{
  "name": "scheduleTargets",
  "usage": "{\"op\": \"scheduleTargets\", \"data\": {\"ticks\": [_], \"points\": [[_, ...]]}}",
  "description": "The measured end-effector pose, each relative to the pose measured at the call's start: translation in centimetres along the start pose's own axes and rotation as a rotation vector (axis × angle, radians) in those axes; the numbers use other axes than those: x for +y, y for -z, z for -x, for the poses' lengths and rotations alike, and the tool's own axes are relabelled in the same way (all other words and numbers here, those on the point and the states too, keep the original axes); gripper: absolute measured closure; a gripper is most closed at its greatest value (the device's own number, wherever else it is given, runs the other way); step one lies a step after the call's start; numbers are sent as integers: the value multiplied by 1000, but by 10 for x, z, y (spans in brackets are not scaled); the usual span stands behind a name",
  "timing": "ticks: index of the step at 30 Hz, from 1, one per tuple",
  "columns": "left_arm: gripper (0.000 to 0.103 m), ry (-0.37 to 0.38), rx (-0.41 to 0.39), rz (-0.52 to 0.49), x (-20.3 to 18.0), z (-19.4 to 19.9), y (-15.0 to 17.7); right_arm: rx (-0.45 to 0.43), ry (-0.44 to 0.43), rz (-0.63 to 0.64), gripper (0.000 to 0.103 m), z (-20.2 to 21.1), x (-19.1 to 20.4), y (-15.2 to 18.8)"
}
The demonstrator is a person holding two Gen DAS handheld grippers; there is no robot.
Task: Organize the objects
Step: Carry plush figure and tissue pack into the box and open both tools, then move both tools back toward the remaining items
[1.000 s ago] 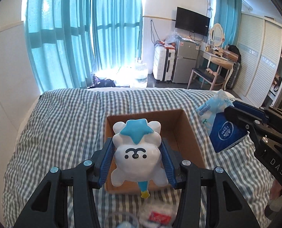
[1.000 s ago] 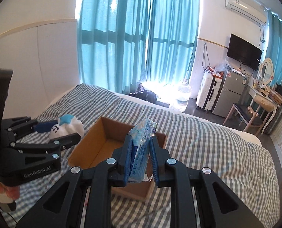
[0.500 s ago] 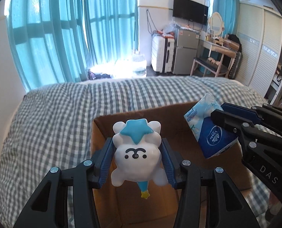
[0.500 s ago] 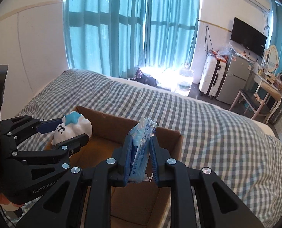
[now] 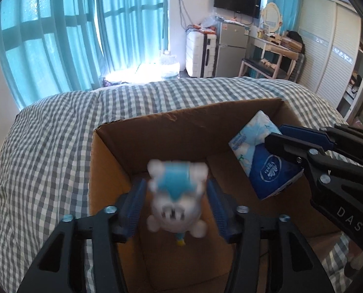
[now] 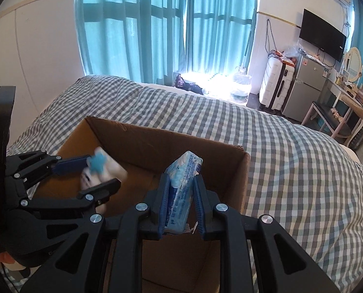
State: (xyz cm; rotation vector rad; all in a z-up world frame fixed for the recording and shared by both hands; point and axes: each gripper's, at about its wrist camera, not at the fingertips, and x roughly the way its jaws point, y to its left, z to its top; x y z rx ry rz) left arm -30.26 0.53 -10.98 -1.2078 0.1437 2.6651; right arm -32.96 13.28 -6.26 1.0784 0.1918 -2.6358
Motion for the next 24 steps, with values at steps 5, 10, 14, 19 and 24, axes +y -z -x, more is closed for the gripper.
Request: {"op": "scheduleTargets", "data": {"ticks": [5,10,14,19,24], "points": [[10,18,-25,13,-2,30,-1,-49,-6,-28,68,34,-1,-6],[6,20,-83,28,-1,75,-13,-128,-9,-78,46,91,-11,-16],[5,-3,-136,31,1,121,-20,-183,5,-65,38,139,-6,-24],[1,-62,-219,21,-5,178,-25,-242,4,-43,32,202,5,-23],[0,-104,-249,-18,-8,224,-2,-272,-16,-33,16,252,11,-3]]}}
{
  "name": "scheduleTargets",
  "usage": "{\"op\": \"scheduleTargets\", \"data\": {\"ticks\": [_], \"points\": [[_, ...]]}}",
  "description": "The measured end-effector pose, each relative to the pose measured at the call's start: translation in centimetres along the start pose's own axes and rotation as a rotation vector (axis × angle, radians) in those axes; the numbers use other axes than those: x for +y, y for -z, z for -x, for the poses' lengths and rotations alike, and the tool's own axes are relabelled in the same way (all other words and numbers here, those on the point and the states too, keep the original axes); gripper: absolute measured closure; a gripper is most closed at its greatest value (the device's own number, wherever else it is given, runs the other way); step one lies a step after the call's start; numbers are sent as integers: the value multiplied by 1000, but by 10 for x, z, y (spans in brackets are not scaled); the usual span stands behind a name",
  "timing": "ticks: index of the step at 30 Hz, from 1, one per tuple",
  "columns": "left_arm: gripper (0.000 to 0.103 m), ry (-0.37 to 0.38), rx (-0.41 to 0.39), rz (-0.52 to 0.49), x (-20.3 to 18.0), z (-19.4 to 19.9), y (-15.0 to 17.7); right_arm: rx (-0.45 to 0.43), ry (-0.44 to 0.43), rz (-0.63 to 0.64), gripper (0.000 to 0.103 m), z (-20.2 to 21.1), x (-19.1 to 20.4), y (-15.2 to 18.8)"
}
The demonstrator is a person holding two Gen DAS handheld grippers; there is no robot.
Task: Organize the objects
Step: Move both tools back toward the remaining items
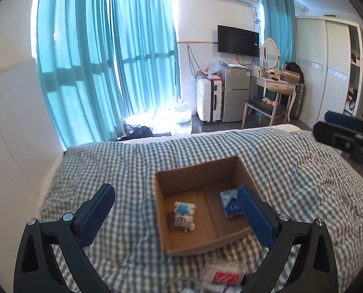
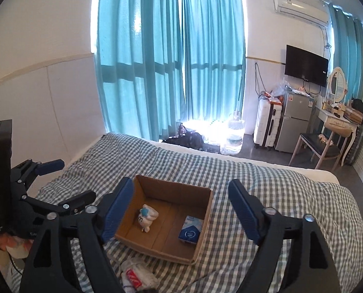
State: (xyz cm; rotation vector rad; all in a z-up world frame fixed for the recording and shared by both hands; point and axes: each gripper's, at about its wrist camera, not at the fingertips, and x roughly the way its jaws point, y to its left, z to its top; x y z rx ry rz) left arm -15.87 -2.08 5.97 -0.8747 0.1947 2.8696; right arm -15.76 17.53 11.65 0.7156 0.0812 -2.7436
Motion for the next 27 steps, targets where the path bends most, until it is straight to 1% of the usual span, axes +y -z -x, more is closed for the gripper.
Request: {"op": "scheduleTargets", "data": {"ticks": [3,7,10,13,17,20,23,27], "points": [[0,-14,-5,-6,0,22,11,-5,-5,-2,14,26,0,11],[0,-23,8,21,2,43,32,-6,-12,-4,12,51,2,30],[0,-47,38,39,4,50,54,3,-23,1,12,58,4,45],[0,-92,67,58,4,50,77,31,-36,5,12,55,6,63],[0,-103,131,99,7,30,111,96,-41,14,12,35,12,95],[0,-116,174,115,5,13,130,163,-37,6,12,10,13,121],[0,-108,219,141,4,-6,149,230,-38,-2,12,-18,14,145],[0,-98,268,147,0,-28,171,318,-37,-18,12,-54,16,180]]}}
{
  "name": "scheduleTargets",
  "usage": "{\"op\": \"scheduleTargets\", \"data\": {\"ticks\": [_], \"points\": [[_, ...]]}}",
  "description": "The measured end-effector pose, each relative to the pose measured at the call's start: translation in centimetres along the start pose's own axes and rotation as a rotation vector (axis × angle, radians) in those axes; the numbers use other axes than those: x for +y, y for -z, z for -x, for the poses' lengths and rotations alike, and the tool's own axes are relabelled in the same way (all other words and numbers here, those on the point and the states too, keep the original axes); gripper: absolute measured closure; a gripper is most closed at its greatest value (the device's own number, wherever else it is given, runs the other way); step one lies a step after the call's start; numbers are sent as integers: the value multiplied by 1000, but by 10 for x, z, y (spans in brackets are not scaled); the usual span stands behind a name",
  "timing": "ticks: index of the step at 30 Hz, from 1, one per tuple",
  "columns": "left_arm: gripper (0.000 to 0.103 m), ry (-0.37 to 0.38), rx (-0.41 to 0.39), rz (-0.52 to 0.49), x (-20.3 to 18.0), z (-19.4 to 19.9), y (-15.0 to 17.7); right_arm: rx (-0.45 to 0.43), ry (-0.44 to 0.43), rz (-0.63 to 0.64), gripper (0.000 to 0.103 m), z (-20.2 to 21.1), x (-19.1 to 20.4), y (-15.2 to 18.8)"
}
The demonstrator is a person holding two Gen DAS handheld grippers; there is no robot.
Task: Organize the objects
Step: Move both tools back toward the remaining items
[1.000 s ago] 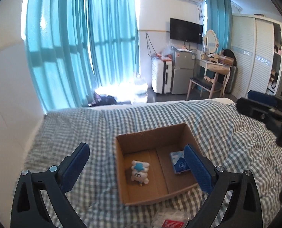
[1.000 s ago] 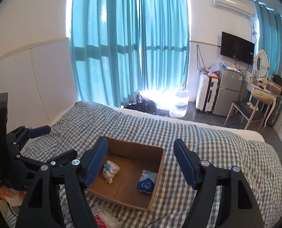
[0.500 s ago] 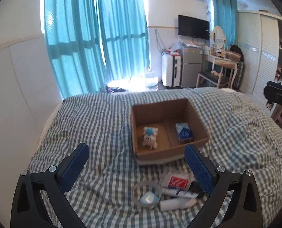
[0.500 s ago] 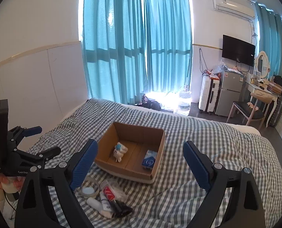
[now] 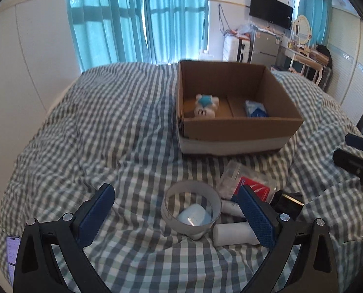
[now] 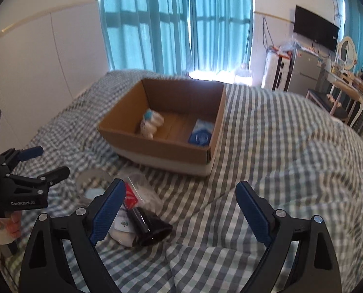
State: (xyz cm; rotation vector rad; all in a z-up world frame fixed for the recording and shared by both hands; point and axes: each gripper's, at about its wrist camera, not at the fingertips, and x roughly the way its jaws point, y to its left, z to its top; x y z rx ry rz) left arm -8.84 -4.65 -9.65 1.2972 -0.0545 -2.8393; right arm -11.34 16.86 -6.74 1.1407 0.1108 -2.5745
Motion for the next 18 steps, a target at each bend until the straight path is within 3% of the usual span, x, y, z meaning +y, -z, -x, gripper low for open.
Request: {"op": "scheduleTargets", "data": {"ticks": [11,18], "points": [[0,33,121,-69,-16,-45,32,97,-34,71,12,-45,19,22],[0,75,228,-1,-3,-69,33,165,-44,68,12,-67,20,29]]}}
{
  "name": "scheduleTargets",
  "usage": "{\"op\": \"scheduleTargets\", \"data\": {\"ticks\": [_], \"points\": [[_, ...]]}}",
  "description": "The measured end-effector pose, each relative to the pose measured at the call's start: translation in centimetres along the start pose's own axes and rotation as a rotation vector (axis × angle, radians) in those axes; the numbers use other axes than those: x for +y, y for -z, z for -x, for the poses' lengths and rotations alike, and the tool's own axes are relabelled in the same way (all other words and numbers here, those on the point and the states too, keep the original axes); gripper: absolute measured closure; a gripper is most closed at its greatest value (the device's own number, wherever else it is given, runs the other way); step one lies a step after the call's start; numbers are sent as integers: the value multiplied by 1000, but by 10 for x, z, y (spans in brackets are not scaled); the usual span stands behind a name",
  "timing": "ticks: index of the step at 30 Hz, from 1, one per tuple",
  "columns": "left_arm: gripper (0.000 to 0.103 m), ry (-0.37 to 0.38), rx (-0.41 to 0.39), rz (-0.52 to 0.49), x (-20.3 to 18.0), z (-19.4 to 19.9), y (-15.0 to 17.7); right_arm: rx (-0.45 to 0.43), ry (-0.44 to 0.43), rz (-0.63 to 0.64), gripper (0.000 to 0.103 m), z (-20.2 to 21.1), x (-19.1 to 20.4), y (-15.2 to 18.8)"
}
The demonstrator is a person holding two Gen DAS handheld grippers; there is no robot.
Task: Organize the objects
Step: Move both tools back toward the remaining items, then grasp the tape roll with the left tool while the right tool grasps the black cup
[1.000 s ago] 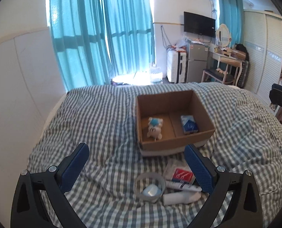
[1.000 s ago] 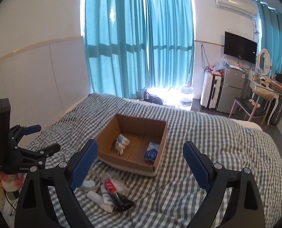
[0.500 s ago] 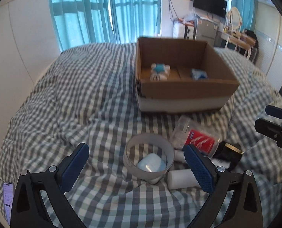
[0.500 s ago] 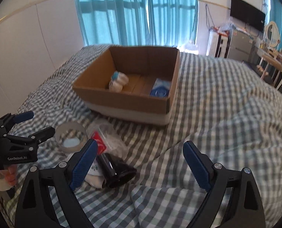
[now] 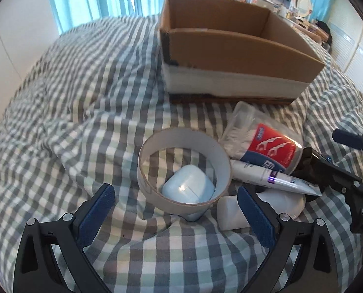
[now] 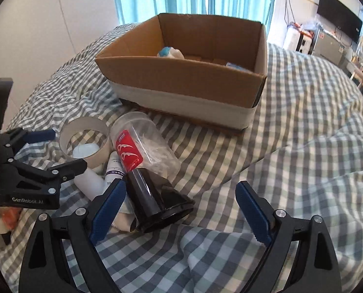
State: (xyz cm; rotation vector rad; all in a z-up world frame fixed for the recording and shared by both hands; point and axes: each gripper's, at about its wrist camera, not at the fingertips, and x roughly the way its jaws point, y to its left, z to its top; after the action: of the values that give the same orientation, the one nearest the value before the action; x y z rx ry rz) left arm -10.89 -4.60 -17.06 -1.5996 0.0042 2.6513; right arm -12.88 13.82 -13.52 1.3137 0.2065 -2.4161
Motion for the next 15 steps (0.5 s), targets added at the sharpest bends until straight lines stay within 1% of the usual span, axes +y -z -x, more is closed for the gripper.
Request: {"op": "scheduleTargets", "data": {"ticks": [6,11,15], "points": [[0,23,42,31,4,-11,-2,19,-14,-25,12,-3,-3,-1],[0,34,93,52,7,-23,-8,57,-32,1,12,-10,5,0],[0,15,122,45,4,-31,-10,74,-32,18,12,-14,8,2]]}}
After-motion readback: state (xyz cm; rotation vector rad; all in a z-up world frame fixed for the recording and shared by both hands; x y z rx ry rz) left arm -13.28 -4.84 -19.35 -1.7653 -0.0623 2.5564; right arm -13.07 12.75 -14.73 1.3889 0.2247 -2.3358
